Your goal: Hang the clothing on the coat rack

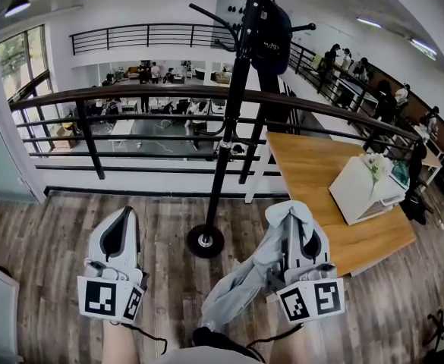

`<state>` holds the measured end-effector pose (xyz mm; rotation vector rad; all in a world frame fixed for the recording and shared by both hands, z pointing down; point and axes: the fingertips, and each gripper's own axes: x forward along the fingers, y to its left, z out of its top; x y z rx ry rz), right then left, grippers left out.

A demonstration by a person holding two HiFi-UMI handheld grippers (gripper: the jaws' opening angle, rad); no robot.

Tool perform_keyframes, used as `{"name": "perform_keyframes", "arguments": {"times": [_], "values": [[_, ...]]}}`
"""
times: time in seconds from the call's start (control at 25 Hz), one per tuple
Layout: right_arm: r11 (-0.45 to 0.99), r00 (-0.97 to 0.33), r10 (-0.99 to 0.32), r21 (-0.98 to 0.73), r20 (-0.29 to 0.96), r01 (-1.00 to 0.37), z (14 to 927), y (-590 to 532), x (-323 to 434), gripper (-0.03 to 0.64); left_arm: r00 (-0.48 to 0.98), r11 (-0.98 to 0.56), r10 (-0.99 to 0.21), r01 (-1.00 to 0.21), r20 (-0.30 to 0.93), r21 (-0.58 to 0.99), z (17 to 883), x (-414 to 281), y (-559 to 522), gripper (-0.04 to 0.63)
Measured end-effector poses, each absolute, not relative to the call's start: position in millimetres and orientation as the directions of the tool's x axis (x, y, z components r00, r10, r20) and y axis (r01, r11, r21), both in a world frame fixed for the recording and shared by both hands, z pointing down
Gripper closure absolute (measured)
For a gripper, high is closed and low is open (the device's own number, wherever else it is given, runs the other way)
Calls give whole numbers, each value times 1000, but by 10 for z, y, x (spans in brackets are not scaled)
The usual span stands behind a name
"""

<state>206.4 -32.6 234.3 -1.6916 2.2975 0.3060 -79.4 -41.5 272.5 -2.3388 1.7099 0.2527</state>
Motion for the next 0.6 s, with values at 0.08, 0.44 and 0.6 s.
{"name": "perform_keyframes", "arguments": {"times": [0.08, 0.44, 0.6], "values": [[301, -286, -894, 12, -346, -954, 2284, -526, 2129, 611, 300, -288, -911, -954, -283, -86, 2669, -722, -611, 586], [346, -330, -869, 25, -367, -938, 2167, -1384, 2385, 611, 279, -264, -908, -960, -314, -90, 2550, -386, -1477, 586], [360, -345, -860, 32, -377, -932, 2165, -1643, 2457, 611, 279, -263, -907, -960, -316, -94, 2592, -275, -1667, 586]]}}
